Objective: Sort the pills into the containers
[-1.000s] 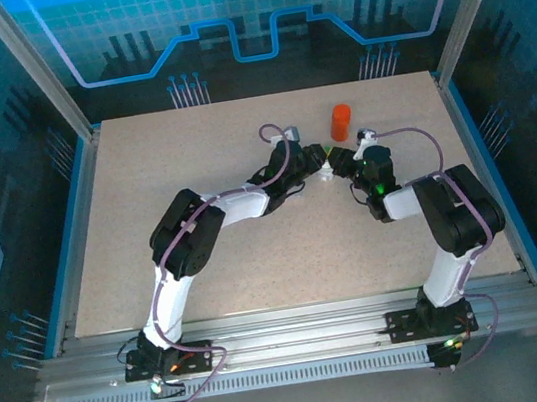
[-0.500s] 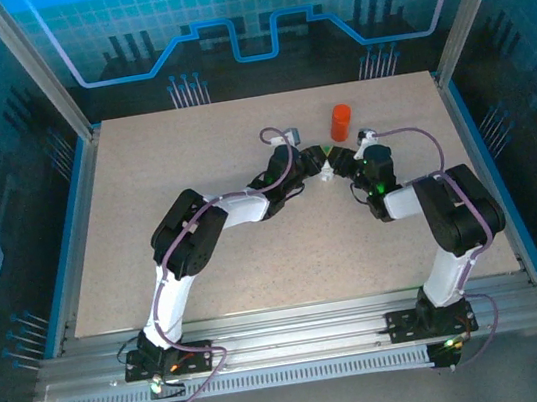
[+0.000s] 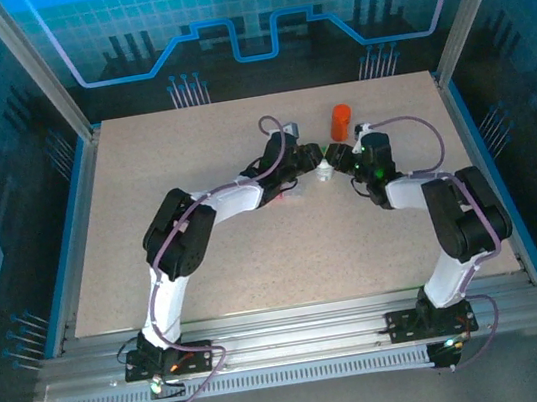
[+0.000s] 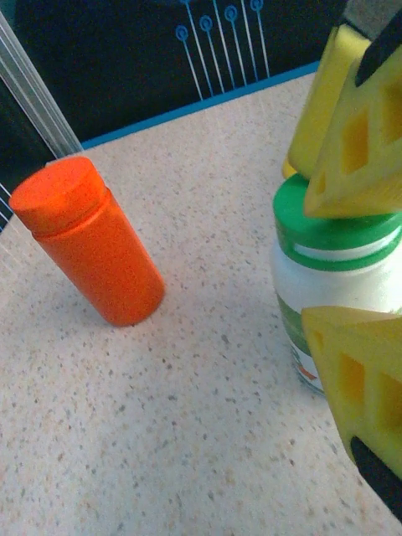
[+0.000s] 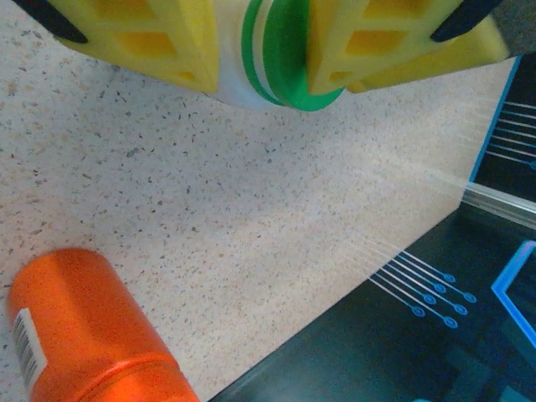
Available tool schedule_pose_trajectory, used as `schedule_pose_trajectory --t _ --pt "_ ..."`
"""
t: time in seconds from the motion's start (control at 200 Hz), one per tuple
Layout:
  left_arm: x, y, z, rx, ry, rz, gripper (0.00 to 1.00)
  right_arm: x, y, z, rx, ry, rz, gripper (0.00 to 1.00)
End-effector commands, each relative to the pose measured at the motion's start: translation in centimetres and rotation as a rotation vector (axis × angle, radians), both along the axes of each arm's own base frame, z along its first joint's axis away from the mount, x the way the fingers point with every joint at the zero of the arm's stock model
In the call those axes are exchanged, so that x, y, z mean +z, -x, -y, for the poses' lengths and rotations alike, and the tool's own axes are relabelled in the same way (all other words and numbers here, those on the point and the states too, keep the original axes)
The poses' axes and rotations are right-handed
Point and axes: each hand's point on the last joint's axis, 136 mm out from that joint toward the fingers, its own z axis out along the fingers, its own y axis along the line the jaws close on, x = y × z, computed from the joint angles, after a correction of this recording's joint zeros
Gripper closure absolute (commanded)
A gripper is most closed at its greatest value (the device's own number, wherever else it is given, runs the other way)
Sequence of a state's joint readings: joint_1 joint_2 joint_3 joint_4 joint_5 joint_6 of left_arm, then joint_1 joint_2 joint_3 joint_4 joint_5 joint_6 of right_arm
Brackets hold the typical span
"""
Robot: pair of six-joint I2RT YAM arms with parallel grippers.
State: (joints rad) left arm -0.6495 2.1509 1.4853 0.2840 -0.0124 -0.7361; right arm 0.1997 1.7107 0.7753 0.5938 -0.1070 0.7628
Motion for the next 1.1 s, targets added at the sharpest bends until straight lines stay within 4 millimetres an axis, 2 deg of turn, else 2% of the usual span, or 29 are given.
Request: schedule_pose_trajectory --t 0.0,0.1,0.155,0.175,0.295,0.39,0.5,0.6,0.72,0.871,0.951,1.091 --pt "4.0 0.4 -0.6 -0.033 -0.017 0.018 0.66 -2.2 1.3 0.0 0.041 0.049 -0.146 0.64" --pt "5.3 0.5 -1.2 -0.027 -0.022 0.023 0.66 -0.3 0.6 0.0 0.047 0.049 -0.123 0.63" --pt "6.0 0.7 -1.7 -0.022 -0.019 0.020 0.66 -0.1 0.9 0.0 0.055 0.061 -0.127 0.62" --pt "6.3 0.9 -1.8 -0.023 -0.017 0.019 0.66 1.3 0.2 -0.1 0.061 0.064 -0.095 0.61" --pt "8.3 1.9 -2.9 -0.041 -0.011 0.026 0.65 3.1 0.2 -0.4 0.107 0.113 -0.074 0.57" --pt "9.4 2.7 -4.5 -0.043 -0.024 0.025 0.65 4.4 0.2 -0.4 0.126 0.149 -0.062 0.57" --pt "9.4 3.7 -7.3 -0.016 -0.054 0.015 0.65 6.4 0.5 -0.4 0.142 0.193 -0.034 0.57" --pt "8.3 4.5 -10.5 0.026 -0.070 -0.015 0.65 8.7 1.4 -1.2 0.189 0.255 0.002 0.57" --pt "5.9 5.6 -14.1 0.056 -0.076 -0.078 0.66 10.4 2.3 -4.2 0.320 0.340 0.023 0.57" --pt "2.5 6.8 -17.7 0.084 -0.107 -0.150 0.67 8.7 2.5 -8.4 0.466 0.488 -0.056 0.59" --pt "0.9 7.1 -18.5 0.071 -0.099 -0.203 0.67 7.7 1.9 -10.4 0.513 0.532 -0.085 0.59" --pt "-1.5 7.7 -19.1 0.049 -0.076 -0.274 0.67 5.3 0.3 -12.5 0.558 0.527 -0.182 0.60"
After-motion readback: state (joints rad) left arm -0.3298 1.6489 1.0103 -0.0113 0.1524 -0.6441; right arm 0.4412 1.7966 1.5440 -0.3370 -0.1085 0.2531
